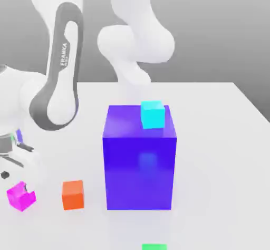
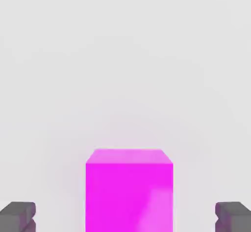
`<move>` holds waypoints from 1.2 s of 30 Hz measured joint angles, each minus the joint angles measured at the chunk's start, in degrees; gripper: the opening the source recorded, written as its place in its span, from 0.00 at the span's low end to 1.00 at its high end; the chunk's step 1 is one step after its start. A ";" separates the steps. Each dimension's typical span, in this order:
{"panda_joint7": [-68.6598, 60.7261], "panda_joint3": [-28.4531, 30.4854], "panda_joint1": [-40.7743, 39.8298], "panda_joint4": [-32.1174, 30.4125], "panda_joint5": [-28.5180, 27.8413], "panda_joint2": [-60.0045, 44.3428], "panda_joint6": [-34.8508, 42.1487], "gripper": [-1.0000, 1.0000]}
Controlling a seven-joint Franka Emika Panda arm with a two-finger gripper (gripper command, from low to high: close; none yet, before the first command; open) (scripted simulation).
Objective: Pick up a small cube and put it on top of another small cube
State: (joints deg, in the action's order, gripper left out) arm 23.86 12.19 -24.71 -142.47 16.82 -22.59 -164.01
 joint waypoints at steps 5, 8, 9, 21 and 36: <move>-0.54 -1.08 -0.93 0.32 0.69 -1.40 -1.07 0.00; -0.39 -1.31 -1.20 0.30 0.49 -1.43 -1.13 0.00; 0.31 -0.46 -0.55 -0.02 -0.43 -0.07 -0.08 0.00; 12.85 -5.18 16.88 6.30 -12.62 8.18 13.81 0.00; 18.87 -12.48 28.35 13.63 -17.03 -0.85 11.74 1.00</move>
State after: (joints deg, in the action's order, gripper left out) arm 42.73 -0.29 3.64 -128.85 -0.20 -23.43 -152.27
